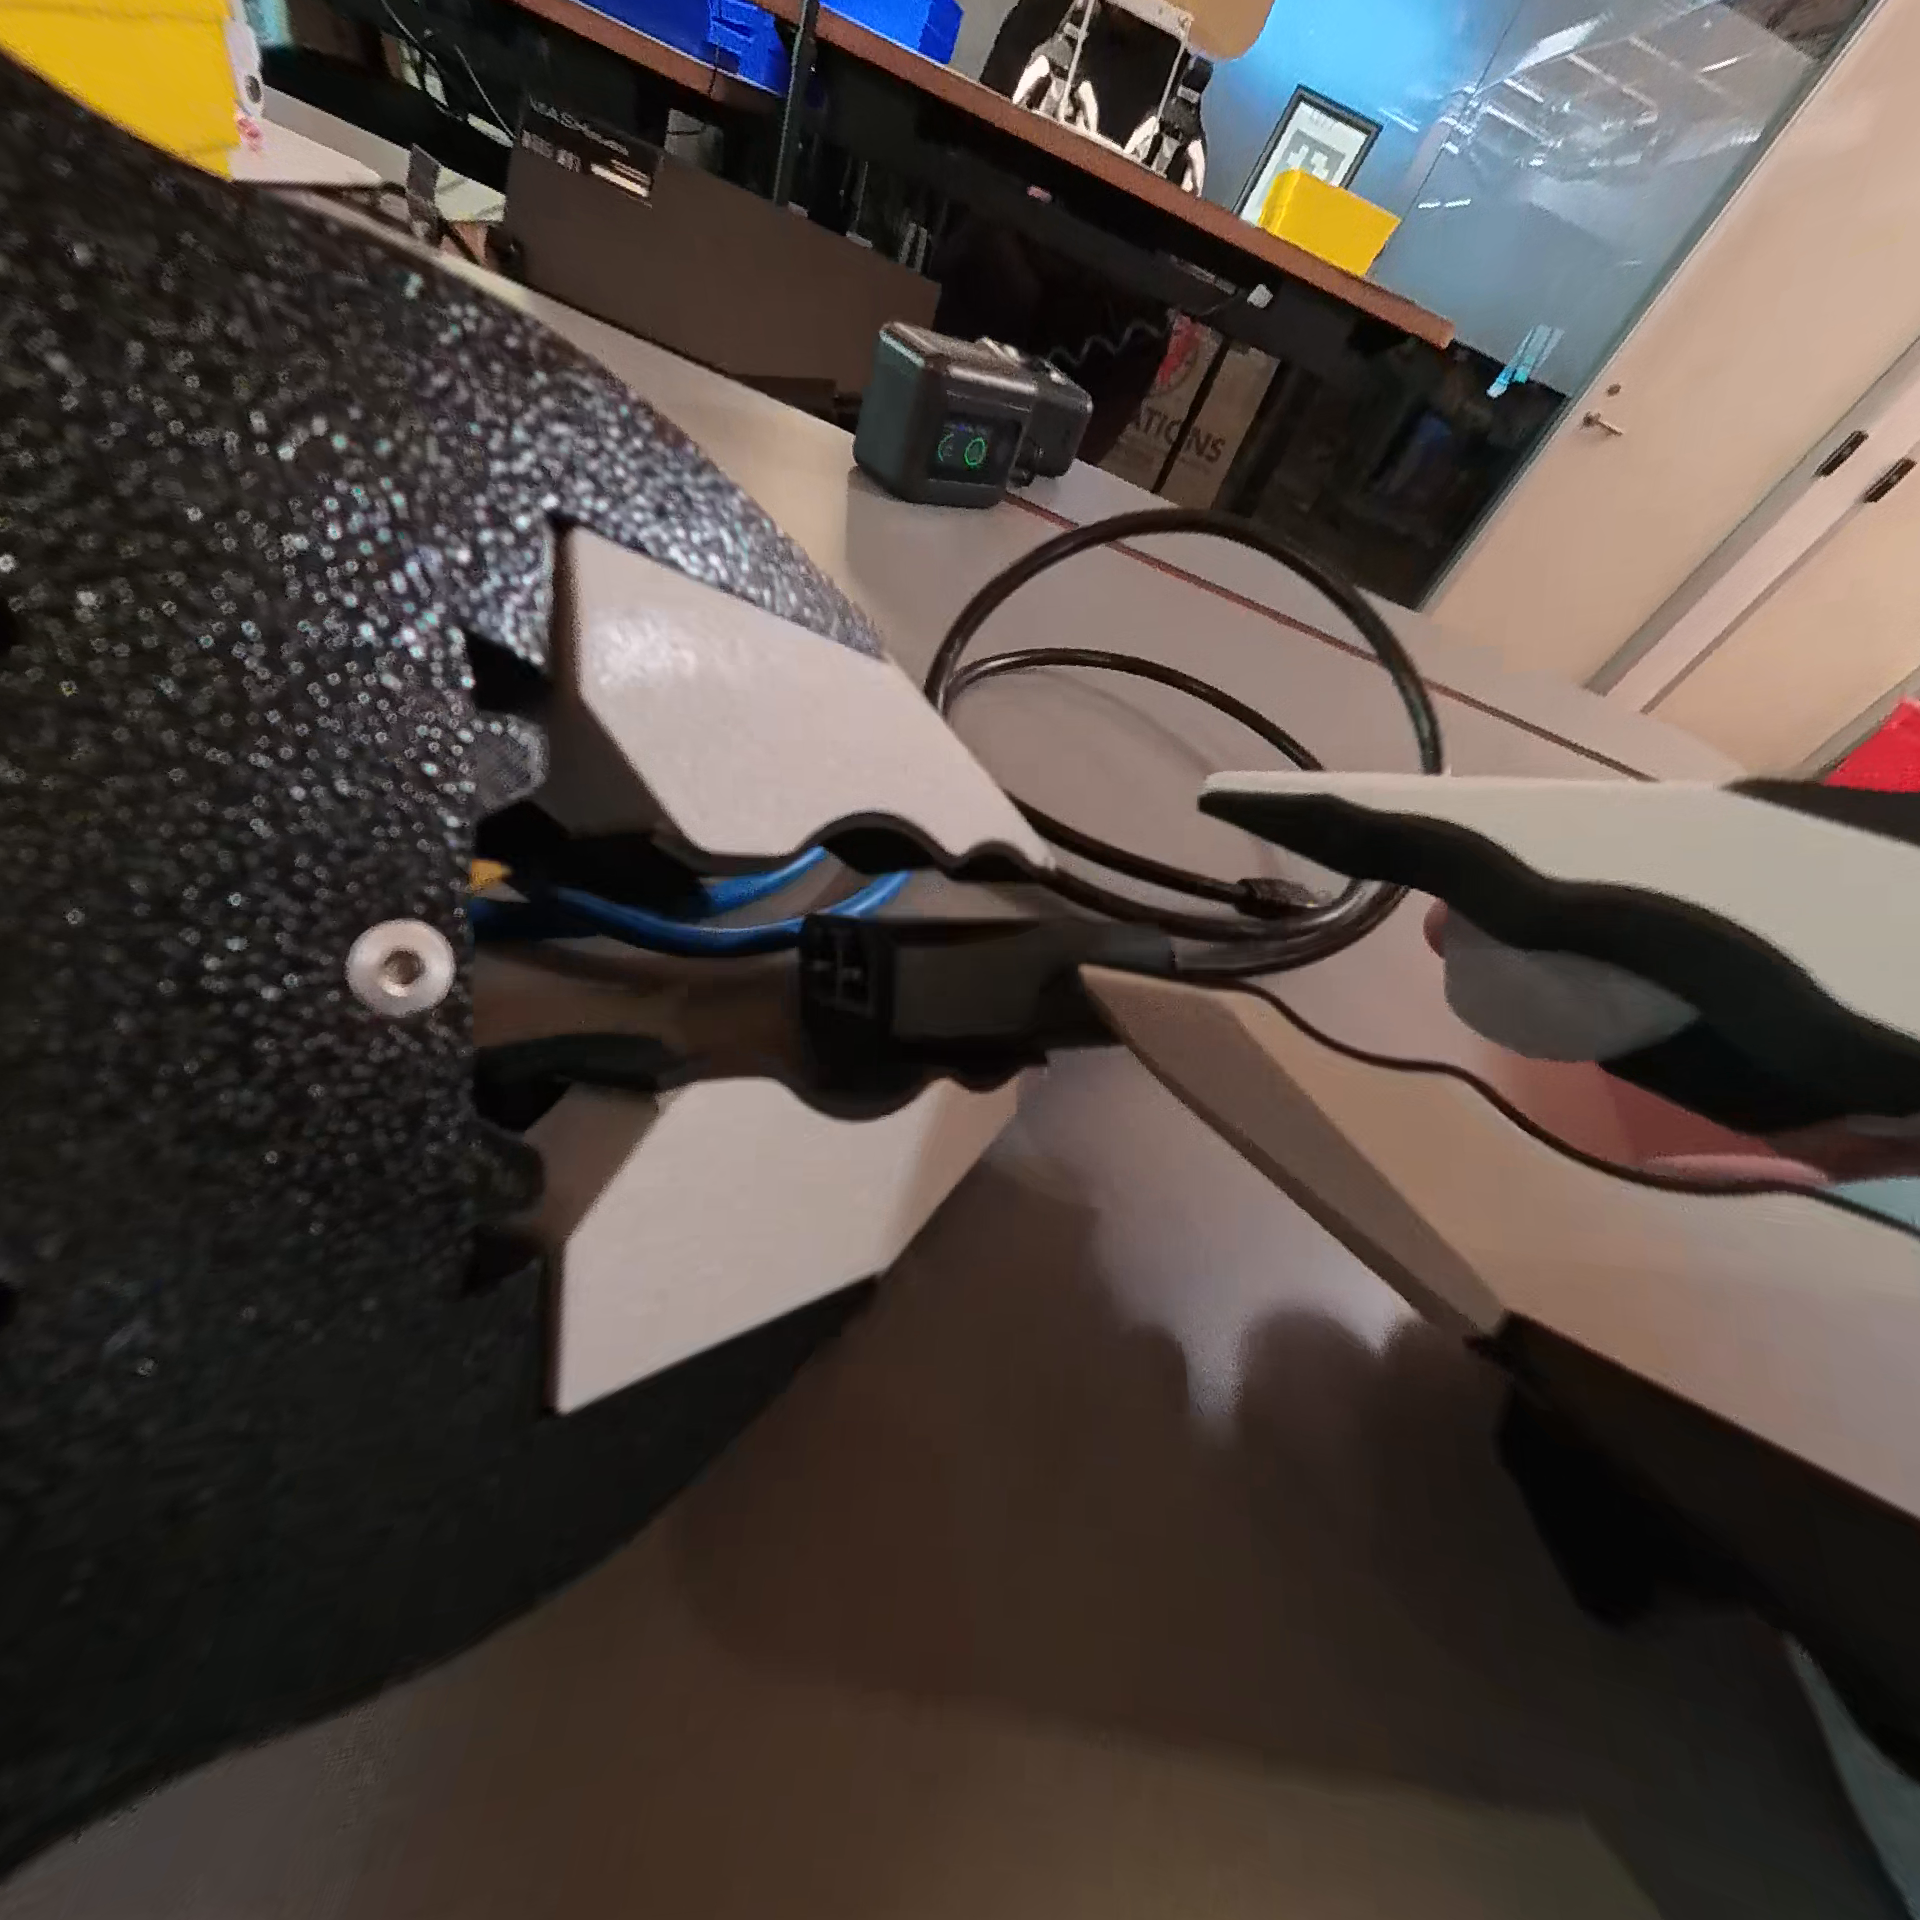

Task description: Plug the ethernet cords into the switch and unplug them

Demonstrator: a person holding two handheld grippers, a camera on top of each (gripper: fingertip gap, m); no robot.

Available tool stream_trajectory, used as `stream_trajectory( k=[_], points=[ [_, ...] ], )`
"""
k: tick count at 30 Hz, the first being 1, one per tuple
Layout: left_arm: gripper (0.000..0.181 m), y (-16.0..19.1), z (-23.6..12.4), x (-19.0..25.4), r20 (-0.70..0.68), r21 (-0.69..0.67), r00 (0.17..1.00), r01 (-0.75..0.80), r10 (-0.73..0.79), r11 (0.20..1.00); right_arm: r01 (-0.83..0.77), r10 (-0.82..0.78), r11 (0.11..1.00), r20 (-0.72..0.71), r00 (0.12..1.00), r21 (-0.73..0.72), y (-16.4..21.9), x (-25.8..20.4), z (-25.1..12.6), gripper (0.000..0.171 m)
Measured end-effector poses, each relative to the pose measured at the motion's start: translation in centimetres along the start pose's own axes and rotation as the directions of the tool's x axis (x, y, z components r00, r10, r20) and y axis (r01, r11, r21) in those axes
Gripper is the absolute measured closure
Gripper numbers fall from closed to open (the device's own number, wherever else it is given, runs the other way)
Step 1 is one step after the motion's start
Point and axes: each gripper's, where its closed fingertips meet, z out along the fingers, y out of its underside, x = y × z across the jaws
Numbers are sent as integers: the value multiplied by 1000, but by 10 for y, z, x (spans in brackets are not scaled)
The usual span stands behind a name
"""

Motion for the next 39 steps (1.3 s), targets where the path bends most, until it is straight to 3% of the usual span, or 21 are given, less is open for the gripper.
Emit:
stream_trajectory(
  k=[3, 9, 11, 14, 16, 18, 22, 27, 31, 37, 39],
  points=[
    [137, -13, -13, 6, -15, 79, 1000, 7, -6, 997, -37, 37, 999, -90, 995, 0, 2, 10, -4, 139],
    [121, -18, -44, -10, 110, 149, 987, 101, -118, 984, -2, -16, 999, -420, 908, -41, -1, 39, -30, 138],
    [123, -17, -57, -25, 144, 212, 954, 229, -262, 950, -27, -23, 993, -422, 906, -114, 4, 31, -26, 133],
    [134, -11, -79, -56, 194, 338, 866, 381, -460, 860, -171, 106, 973, -356, 928, -155, 4, 10, -10, 102],
    [136, -4, -86, -70, 224, 376, 825, 419, -519, 827, -319, 266, 935, -292, 919, -153, 1, -5, 2, 84],
    [138, 1, -89, -75, 247, 379, 803, 435, -542, 817, -365, 300, 905, -281, 912, -218, 7, -13, 12, 79],
    [141, 0, -86, -73, 259, 358, 822, 406, -507, 841, -317, 220, 875, -283, 934, -366, 25, -19, 18, 82],
    [142, -2, -82, -68, 275, 327, 850, 358, -450, 875, -444, 349, 788, -285, 893, -427, 43, -23, 1, 88],
    [144, -1, -81, -67, 272, 322, 853, 355, -445, 878, -489, 362, 753, -343, 867, -440, 54, -16, -18, 91],
    [144, 0, -79, -65, 261, 309, 859, 357, -439, 882, -552, 482, 728, -269, 834, -408, 55, -22, -12, 97],
    [144, -2, -78, -63, 248, 312, 866, 353, -435, 882, -551, 509, 727, -217, 833, -410, 54, -25, -8, 113]
  ],
)
